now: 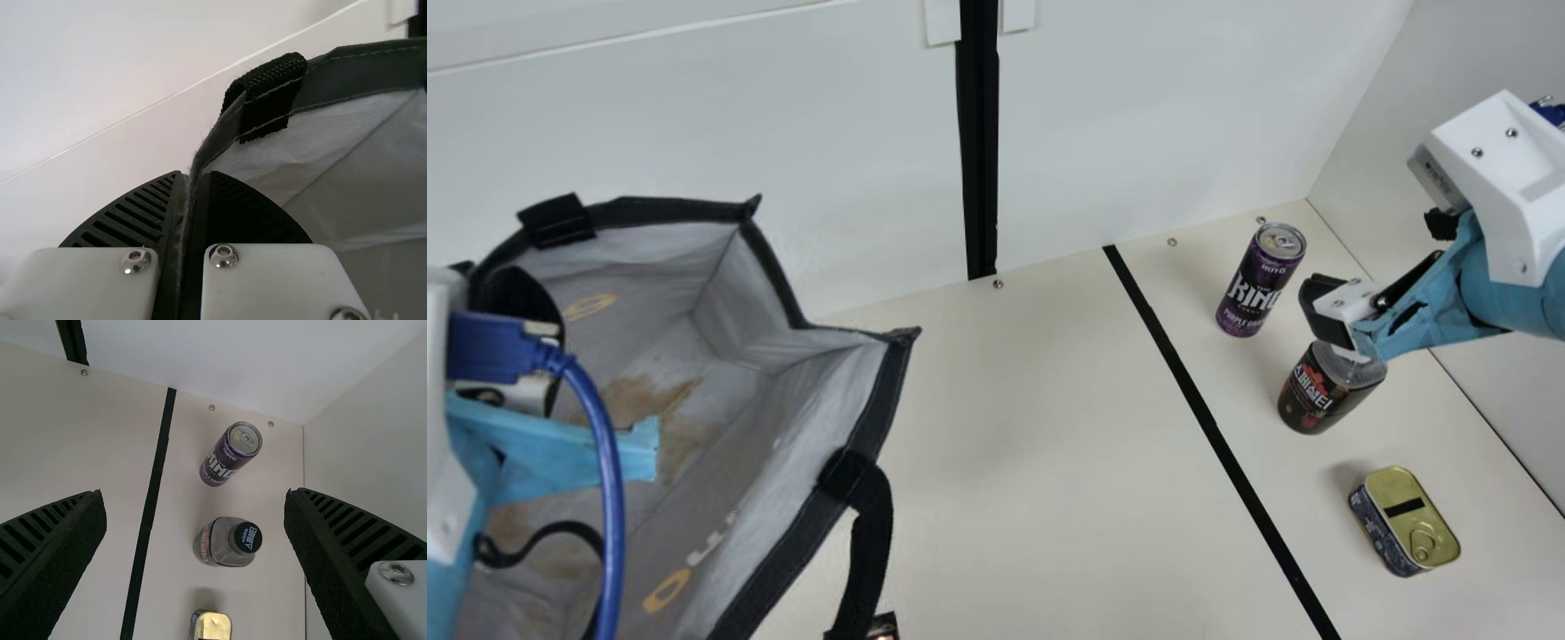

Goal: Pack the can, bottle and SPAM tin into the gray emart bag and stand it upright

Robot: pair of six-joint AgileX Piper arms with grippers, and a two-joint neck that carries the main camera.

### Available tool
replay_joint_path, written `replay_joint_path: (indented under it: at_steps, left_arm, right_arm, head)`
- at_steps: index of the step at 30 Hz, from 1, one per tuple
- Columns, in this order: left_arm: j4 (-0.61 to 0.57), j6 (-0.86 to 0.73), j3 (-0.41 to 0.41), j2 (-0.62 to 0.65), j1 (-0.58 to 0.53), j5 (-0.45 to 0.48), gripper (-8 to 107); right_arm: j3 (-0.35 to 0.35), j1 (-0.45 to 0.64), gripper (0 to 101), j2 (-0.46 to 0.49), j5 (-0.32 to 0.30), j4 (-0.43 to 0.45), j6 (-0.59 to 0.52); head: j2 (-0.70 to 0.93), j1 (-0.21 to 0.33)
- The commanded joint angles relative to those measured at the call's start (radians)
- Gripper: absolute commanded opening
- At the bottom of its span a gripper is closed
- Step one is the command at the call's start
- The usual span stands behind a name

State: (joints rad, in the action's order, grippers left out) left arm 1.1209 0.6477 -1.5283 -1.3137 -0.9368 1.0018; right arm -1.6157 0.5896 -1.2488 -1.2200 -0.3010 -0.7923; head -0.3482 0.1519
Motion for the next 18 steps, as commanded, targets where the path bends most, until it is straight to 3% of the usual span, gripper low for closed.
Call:
replay_joint_path:
  at_steps: [1, 10, 18]
  left_arm:
    - [0.143, 0.094, 0.042, 0.008, -0.021, 0.04, -8]
    - [0.331, 0.263, 0.179, 0.034, -0.138, 0.214, -8]
    - [0.399, 0.355, 0.283, 0.034, -0.109, 0.218, -8]
  right_arm:
    - [0.0, 0.0, 95, 0.0, 0.0, 0.0, 0.0]
    - [0.0, 0.0, 95, 0.0, 0.0, 0.0, 0.0]
    - [0.0, 0.0, 95, 0.0, 0.0, 0.0, 0.0]
  head:
    - [-0.001, 0.023]
    - [-0.001, 0.023]
    - [-0.001, 0.023]
